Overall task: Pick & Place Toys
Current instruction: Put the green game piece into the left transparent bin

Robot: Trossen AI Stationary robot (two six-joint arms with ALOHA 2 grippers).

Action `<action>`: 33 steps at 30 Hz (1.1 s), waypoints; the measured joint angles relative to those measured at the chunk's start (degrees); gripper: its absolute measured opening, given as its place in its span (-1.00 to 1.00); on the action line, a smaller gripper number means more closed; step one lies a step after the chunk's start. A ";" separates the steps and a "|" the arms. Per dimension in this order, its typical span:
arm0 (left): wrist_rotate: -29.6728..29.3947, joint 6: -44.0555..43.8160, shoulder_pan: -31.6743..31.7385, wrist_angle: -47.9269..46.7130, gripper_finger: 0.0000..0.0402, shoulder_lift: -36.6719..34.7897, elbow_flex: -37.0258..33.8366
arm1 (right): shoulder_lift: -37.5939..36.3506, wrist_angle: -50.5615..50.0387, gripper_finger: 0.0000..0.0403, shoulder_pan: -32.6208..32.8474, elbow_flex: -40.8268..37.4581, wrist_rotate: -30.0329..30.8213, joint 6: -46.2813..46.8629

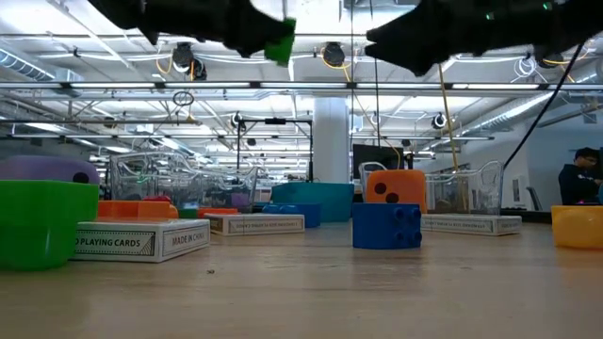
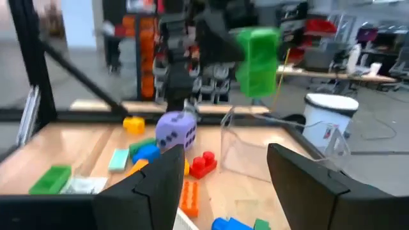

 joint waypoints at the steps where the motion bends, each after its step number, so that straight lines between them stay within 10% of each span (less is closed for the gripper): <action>1: -1.15 0.56 0.12 -1.45 -0.32 -0.56 0.01 | 0.00 3.31 0.08 -0.15 -1.90 -0.05 0.62; 12: -13.77 2.81 1.81 -16.83 -0.23 -5.29 0.04 | 0.00 27.47 0.07 -0.20 -15.90 -0.27 3.40; 33: -21.45 -1.45 8.55 -41.71 -0.34 -11.81 1.85 | 0.02 27.65 0.09 -0.20 -17.45 -0.46 3.00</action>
